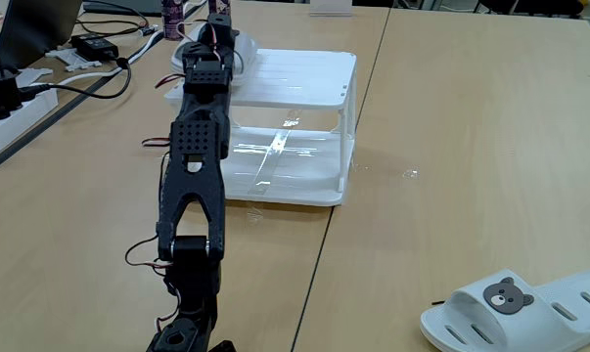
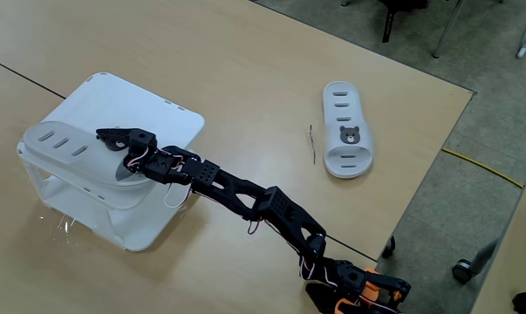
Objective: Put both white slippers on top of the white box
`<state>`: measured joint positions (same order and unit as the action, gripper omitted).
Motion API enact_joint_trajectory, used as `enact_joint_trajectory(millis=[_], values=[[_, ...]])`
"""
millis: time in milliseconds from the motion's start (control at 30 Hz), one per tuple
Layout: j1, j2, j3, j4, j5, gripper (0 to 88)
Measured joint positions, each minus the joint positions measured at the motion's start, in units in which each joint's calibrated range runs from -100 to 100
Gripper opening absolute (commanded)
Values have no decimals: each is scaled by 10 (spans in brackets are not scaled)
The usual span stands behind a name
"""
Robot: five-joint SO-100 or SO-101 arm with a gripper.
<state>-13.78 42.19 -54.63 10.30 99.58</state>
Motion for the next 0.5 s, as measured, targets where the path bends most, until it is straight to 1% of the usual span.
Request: enact_joint_trajectory(millis=[100,167,500], values=[[1,0,0,0,0,222],[1,0,0,0,0,294],[1,0,-7,0,0,305]])
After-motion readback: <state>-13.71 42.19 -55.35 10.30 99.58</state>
